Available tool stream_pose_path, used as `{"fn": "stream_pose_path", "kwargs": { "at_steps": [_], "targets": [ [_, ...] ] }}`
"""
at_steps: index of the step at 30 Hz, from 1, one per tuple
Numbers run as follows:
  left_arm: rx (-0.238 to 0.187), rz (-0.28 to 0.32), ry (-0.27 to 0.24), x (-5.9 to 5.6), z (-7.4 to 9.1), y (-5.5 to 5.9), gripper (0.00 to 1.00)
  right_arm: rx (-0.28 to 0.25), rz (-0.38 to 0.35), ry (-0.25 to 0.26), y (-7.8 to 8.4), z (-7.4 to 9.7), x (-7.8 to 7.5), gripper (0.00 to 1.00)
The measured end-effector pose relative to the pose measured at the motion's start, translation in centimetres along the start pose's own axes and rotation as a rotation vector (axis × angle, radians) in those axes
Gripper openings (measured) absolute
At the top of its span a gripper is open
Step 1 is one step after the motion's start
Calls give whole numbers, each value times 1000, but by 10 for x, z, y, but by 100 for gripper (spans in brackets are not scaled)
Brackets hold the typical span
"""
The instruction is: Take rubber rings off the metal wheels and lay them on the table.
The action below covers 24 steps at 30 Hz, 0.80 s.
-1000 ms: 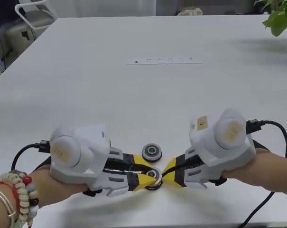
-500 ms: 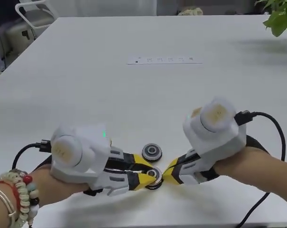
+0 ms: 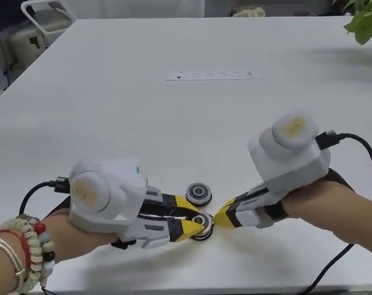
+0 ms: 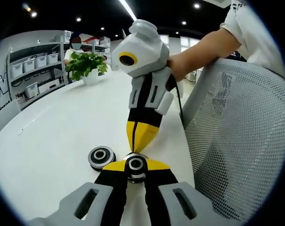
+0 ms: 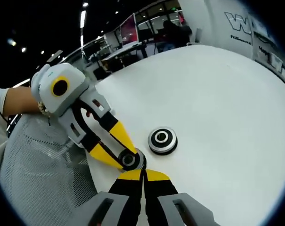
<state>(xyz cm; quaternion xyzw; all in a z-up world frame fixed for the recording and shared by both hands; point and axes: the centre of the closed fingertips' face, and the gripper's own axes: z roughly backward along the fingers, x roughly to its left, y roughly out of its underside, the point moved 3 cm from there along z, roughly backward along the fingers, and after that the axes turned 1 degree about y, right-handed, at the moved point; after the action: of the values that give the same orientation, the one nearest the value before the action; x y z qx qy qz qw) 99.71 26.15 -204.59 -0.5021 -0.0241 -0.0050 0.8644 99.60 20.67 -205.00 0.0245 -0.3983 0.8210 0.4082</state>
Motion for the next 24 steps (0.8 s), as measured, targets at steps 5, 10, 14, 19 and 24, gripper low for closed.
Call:
{"fn": "stream_pose_path", "kwargs": {
  "at_steps": [5, 10, 14, 19, 24],
  "targets": [
    [-2, -4, -1, 0, 0, 0, 8, -9, -80, -34, 1, 1, 2, 0],
    [-2, -11, -1, 0, 0, 0, 8, -11, -101, -41, 1, 2, 6, 0],
    [-5, -9, -1, 0, 0, 0, 8, -16, -111, -55, 0, 3, 9, 0],
    [-8, -3, 0, 0, 0, -1, 8, -15, -105, -58, 0, 3, 10, 0],
    [-9, -3, 1, 0, -1, -1, 8, -17, -117, -73, -2, 3, 12, 0]
  ]
}}
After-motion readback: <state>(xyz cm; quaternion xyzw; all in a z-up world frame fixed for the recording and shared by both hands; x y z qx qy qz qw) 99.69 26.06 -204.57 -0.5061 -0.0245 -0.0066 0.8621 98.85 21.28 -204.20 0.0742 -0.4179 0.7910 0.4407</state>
